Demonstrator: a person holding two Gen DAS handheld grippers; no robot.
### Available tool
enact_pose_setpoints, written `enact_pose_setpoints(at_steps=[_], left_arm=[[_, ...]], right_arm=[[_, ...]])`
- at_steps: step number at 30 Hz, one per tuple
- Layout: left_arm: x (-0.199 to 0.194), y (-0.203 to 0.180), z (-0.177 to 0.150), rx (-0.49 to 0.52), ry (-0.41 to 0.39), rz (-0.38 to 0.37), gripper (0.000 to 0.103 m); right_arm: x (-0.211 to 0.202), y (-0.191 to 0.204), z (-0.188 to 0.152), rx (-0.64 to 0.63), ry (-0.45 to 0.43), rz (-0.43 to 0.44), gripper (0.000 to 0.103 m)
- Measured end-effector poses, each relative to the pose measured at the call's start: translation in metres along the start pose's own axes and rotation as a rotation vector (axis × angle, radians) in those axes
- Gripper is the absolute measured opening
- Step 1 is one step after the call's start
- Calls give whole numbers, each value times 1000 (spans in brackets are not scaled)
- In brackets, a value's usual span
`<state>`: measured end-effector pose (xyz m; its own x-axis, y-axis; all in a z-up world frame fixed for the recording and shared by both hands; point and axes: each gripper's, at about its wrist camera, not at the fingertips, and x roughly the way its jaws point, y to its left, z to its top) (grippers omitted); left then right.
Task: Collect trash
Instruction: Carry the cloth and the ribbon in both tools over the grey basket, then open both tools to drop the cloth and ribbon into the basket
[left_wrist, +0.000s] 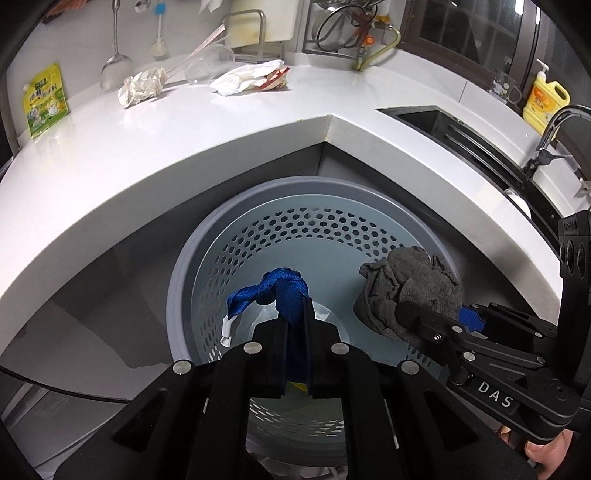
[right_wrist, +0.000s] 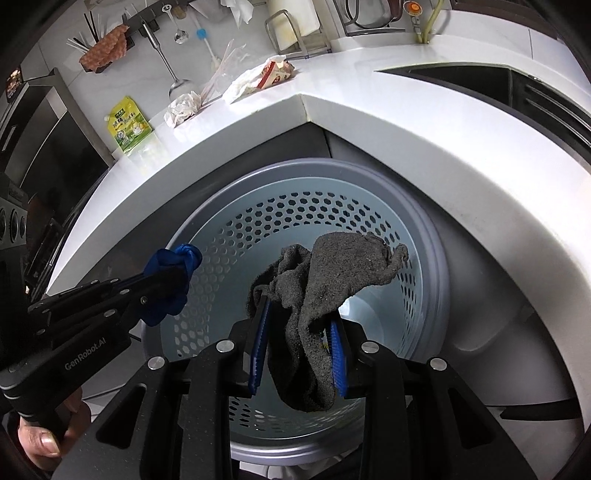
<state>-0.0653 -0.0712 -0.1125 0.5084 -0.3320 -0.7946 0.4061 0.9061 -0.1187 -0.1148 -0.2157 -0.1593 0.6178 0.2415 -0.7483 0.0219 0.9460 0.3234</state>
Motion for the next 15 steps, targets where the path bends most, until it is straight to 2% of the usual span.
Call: enact_pose_setpoints(at_steps=[12,13,15], left_arm=[[1,4,-2,-14,4,3,9],[1,5,-2,-17,5,2,11],[1,6,-2,-24,7,3,11]], right_arm=[[2,2,4,-5,6,-11,30],[1,2,4,-6,3,-11,34],[-2,2,5,-7,-14,-17,53]])
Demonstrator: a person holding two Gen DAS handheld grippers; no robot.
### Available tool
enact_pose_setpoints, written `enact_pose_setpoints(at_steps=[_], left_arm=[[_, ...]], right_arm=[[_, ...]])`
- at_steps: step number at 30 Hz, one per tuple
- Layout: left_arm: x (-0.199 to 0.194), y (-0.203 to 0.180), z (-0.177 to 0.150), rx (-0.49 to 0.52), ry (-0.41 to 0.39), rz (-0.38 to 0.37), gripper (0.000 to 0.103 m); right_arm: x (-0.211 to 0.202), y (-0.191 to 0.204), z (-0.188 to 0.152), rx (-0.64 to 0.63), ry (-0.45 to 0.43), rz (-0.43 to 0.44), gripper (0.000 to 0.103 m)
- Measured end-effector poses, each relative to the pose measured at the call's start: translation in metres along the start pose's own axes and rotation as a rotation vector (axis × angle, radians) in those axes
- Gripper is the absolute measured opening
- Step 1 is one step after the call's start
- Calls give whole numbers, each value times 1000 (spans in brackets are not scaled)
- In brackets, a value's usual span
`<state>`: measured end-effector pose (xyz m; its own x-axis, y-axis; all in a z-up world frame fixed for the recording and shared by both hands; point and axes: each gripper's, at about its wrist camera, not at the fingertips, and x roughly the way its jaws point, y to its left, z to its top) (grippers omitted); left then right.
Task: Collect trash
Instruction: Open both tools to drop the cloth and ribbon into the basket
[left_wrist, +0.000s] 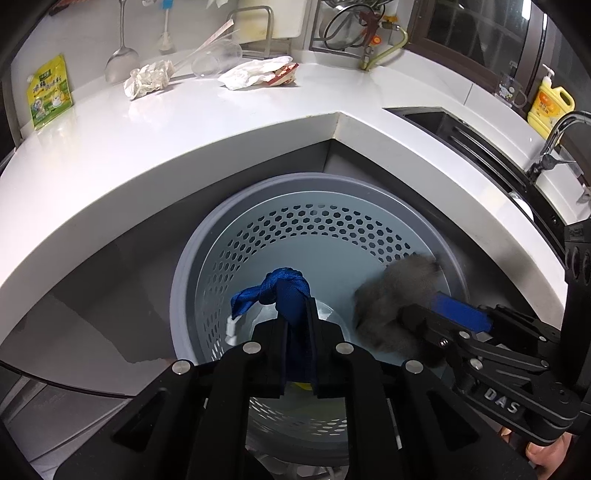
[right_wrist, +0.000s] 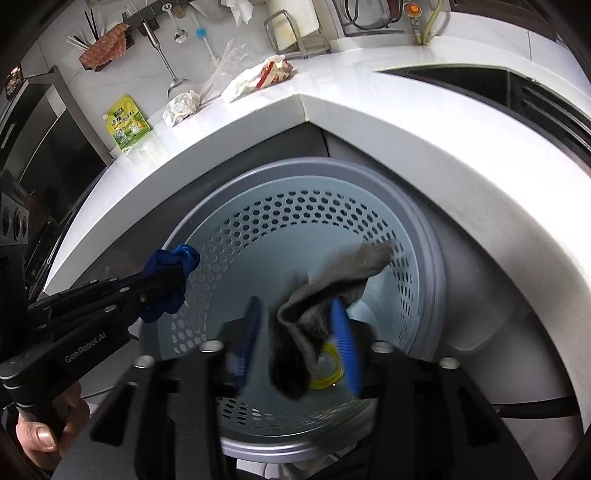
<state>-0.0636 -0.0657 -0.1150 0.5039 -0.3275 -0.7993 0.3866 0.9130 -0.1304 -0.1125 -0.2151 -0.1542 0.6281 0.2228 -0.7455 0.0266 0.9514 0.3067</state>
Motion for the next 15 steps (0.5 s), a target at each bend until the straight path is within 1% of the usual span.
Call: enact_pose_setpoints(at_steps=[1,2,3,5,7,8,12,15], left_arm=[[0,0,0,-3,-1,0,12],[-1,1,0,-5,-3,5,18],[-1,2,0,-7,-4,8,22],[-2,3,0,-13,-11,14,36],[-4,4,0,-17,-20,15,44],[-5,4,0,-18,-24,16,46],[-6,4,2,-20,-27,18,47],[-7,5,2,-25,-30,18,50]], right_arm=[[-2,0,0,-1,-10,-3,56],[-3,-1,0,-2,-15,-3,58],[-4,0,1,-2,-21,-4,59],[-5,-1,1,-1,-22,-4,59],[-5,-2,1,2,-23,-3,59],[-5,-3,0,3,-23,-4,59],[-6,-4,0,2,-24,-3,59],[-8,-4,-1,3,-28,-4,59]])
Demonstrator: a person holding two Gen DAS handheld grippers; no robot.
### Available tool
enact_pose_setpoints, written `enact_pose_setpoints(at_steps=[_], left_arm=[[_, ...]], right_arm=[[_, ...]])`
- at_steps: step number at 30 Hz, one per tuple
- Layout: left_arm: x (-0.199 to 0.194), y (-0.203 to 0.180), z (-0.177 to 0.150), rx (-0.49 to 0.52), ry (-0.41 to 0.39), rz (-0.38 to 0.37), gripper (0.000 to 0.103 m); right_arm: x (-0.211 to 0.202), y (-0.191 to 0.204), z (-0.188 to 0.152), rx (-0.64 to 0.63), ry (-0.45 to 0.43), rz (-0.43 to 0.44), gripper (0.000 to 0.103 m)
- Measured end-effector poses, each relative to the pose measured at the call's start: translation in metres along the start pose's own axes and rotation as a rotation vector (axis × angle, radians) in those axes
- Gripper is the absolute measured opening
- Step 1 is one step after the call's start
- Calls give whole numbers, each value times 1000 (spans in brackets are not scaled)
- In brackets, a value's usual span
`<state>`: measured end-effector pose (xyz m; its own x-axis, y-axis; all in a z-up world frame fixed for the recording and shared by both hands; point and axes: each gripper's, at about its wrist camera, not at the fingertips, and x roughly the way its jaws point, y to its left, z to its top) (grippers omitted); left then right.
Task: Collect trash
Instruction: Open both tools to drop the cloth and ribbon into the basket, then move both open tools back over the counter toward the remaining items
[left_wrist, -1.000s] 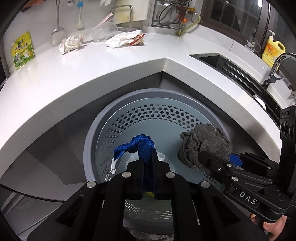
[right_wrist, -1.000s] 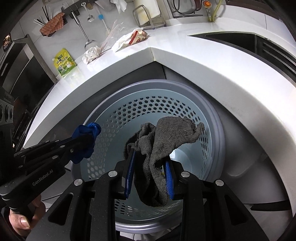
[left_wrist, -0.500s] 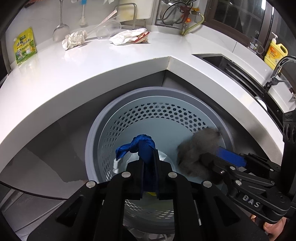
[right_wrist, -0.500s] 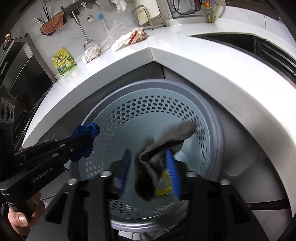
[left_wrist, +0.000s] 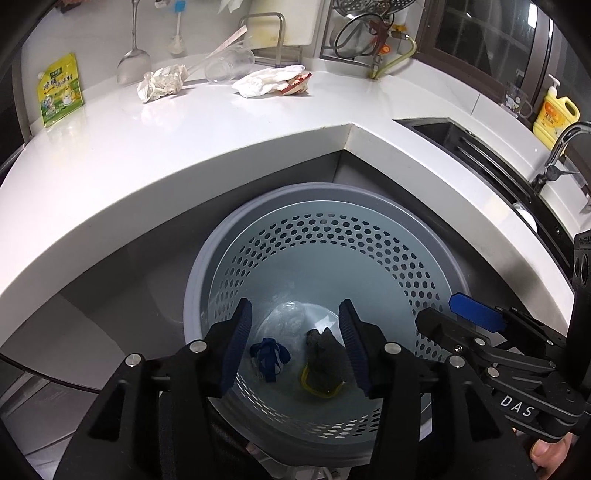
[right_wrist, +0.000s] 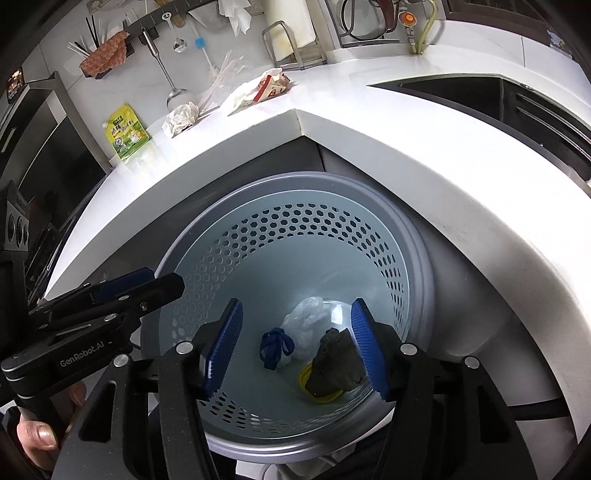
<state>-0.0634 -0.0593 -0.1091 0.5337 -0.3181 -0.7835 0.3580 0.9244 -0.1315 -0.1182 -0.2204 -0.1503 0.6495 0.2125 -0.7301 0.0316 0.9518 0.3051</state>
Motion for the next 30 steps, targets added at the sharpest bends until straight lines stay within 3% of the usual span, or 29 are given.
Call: enact_pose_setpoints(at_steps=[6,16,22,30], left_arm=[[-7,5,3,-4,-30,5,59],[-34,28,20,-24,-148,60,90],[-51,50,42,-33,-232,130,96],[-59,89,80,-88,-299,155,97]], right_arm=[[-5,0,2,0,-13,-2,61],[-8,17,15,-36,-51,16,72],[-8,30,31,-70,-78,19,72],[-5,47,75,-106,-108,3,72]])
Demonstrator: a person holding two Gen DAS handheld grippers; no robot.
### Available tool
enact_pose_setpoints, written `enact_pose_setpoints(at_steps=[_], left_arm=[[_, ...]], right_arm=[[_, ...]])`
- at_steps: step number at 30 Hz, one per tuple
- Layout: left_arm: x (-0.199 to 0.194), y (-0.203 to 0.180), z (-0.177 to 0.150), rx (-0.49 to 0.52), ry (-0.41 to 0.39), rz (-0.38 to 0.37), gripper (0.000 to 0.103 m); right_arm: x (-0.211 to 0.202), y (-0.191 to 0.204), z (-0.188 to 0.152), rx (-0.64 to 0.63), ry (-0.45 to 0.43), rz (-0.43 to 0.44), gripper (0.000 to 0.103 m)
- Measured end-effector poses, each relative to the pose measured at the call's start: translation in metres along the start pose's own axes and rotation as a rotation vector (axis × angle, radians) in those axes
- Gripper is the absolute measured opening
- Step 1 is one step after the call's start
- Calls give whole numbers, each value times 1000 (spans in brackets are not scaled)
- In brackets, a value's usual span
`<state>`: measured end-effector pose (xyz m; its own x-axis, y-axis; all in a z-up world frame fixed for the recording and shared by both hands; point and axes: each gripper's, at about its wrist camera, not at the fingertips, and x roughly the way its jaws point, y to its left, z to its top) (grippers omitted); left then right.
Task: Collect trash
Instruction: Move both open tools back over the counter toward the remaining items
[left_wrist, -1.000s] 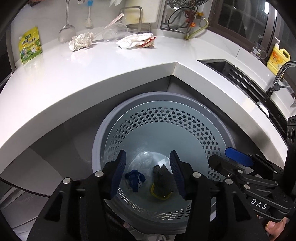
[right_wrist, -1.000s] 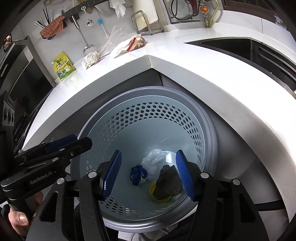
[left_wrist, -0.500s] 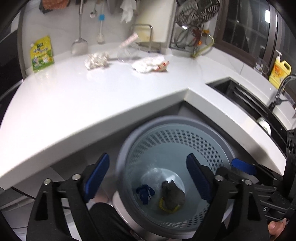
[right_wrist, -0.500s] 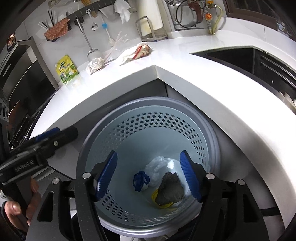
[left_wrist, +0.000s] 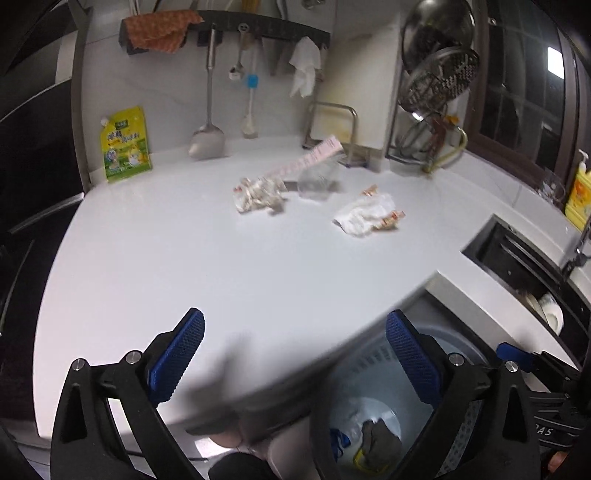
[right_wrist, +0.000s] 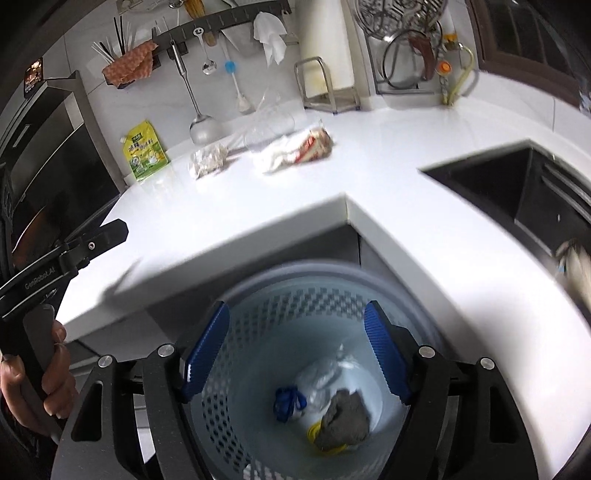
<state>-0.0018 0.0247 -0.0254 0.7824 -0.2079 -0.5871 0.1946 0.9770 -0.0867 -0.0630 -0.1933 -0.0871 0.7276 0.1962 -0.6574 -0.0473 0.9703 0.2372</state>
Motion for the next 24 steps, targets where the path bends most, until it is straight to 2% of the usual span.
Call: enact_pose_setpoints(at_steps=[1,3,5,12,20,24], left_arm=[[2,5,7,-7,-11,6,97],[8,11,19,-14,-21,20,97],[14,18,30,-17,-30,35,97],[39,41,62,-25,-49,100,97],[68,67,70,-58,-6,134,97],[75,72,72,-66,6,124,97]], right_arm=[[2,2,8,-9,-5,3,72],[11,7,26,-17,-4,38,79],[20,10,40,-13,-3,64,79],[53,33,81,-60,-15,52,79],[100,44,128,-83,5,28,79],[123,43,147,-78,23,-10,79]])
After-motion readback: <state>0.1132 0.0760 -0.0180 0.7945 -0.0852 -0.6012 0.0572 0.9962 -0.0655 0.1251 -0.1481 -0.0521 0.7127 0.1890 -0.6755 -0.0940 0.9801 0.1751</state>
